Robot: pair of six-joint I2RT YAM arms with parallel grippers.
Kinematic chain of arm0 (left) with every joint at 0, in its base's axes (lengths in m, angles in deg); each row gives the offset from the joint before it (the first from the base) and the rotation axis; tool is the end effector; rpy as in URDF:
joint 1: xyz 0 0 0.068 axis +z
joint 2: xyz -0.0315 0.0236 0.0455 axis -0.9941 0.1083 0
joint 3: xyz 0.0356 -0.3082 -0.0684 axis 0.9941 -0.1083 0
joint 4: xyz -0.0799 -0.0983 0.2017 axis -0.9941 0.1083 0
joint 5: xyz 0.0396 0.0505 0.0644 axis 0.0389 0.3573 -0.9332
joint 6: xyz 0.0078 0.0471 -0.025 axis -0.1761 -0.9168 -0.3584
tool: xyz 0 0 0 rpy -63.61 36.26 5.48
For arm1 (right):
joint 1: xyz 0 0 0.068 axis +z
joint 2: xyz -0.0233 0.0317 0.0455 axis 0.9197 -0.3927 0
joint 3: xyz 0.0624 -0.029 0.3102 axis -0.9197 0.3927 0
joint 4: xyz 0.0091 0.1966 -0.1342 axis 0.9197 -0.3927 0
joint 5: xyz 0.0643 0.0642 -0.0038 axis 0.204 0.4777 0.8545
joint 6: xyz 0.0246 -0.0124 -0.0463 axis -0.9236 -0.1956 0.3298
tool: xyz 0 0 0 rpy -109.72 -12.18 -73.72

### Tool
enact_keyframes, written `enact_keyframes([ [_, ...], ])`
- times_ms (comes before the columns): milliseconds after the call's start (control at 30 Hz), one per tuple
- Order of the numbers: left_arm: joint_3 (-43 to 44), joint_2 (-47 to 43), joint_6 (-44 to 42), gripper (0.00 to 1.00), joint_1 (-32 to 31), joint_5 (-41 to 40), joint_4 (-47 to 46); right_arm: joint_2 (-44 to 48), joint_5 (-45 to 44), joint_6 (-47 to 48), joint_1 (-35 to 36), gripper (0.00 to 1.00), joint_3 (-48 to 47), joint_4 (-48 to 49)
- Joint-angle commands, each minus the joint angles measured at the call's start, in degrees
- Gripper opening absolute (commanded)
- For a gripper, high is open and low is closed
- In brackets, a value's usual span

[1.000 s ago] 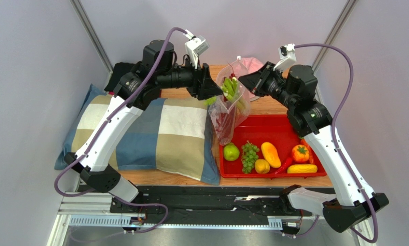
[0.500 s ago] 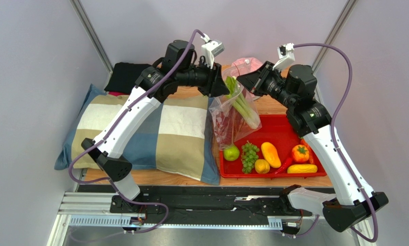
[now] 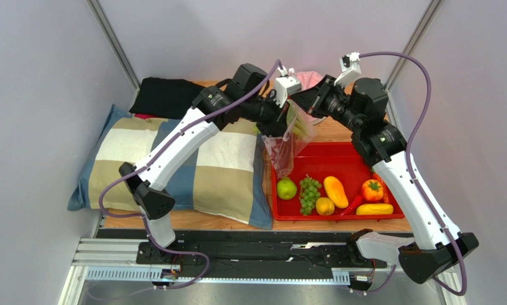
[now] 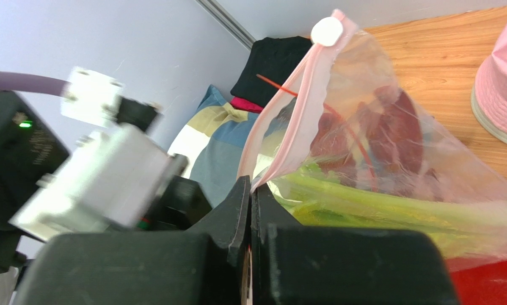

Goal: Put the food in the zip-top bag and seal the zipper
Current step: Pick up the fake fruit from the bin.

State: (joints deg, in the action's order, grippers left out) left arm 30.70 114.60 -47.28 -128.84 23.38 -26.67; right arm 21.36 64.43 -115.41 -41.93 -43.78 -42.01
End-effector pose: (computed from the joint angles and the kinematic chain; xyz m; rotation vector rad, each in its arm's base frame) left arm 0.2414 -0.2653 0.4820 1.0521 2.0534 -1.0042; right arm 0.1884 0.0970 0.4971 0.0109 1.8176 1.0016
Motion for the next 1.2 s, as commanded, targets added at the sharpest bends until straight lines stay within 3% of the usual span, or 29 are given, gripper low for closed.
enact_keyframes([
  [0,4.27,3.42,-4.90,0.00,-0.12,-1.70,8.88,0.75,-0.83,0.03,0.28,0.00,-4.22,6.36],
  [100,6.64,4.57,-6.47,0.00,-0.03,-1.54,12.40,0.92,-1.97,0.73,0.19,0.00,-4.22,6.18],
  [200,8.84,2.30,-7.89,0.12,0.67,3.28,12.07,1.54,-2.51,2.14,0.19,0.00,-3.44,6.09],
  [267,7.53,-2.69,-9.12,0.30,1.72,6.27,6.98,2.06,-2.51,2.49,0.27,0.00,-2.47,6.00],
  [300,6.66,-4.46,-9.21,0.44,2.08,7.51,4.87,2.24,-2.42,2.49,0.27,0.00,-1.86,5.83],
  [400,2.18,-11.85,-8.69,0.62,4.10,8.48,-2.52,2.59,-2.42,2.58,0.27,0.00,-1.24,5.83],
  [433,-1.05,-13.69,-6.86,0.64,5.58,8.40,-5.84,2.59,-2.42,2.75,0.27,0.00,-1.24,5.91],
  [633,-13.89,-22.93,-0.08,0.61,11.21,4.19,-10.70,2.16,-1.81,2.14,0.19,0.00,-1.50,6.44],
  [700,-18.02,-23.73,6.06,0.60,14.72,3.65,-11.49,1.98,-1.54,1.79,0.19,0.00,-1.68,6.44],
  [767,-19.98,-22.42,12.02,0.64,17.71,9.15,-13.95,1.89,-1.37,1.70,0.19,0.00,-1.76,6.44],
  [900,-20.95,-19.25,15.65,0.70,18.52,15.86,-17.64,1.36,-0.84,1.26,0.36,0.00,-2.20,6.36],
  [967,-22.44,-18.81,18.20,0.70,18.52,18.49,-22.99,1.19,-0.75,1.35,0.45,0.00,-2.38,6.44],
  [1167,-24.46,-16.70,23.30,0.64,18.34,22.81,-26.52,1.10,-0.84,1.88,0.54,0.00,-2.91,5.83],
])
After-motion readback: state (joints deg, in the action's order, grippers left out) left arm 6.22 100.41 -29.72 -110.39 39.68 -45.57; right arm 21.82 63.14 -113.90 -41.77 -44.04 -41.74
